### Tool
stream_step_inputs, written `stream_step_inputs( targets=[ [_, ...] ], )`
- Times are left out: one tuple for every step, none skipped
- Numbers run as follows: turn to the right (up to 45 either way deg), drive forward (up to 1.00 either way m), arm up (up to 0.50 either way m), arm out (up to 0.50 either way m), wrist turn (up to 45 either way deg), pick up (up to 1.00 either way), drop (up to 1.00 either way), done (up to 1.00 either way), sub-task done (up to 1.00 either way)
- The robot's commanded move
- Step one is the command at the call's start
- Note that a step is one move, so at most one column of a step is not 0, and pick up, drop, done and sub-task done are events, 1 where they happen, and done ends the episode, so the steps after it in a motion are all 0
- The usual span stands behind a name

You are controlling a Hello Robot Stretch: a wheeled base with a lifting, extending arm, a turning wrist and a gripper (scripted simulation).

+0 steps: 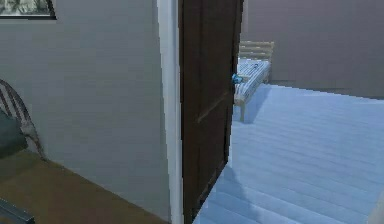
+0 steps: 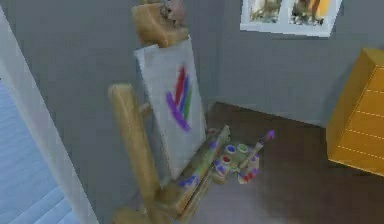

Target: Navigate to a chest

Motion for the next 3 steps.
stream_step_inputs(
  targets=[
    [24.0, 0.00, 0.00, 0.00, 0.0, 0.00, 0.00, 0.00, 0.00],
    [0.0, 1.00, 0.00, 0.00, 0.0, 0.00, 0.00, 0.00, 0.00],
    [3.0, 0.00, 0.00, 0.00, 0.0, 0.00, 0.00, 0.00, 0.00]
  ],
)
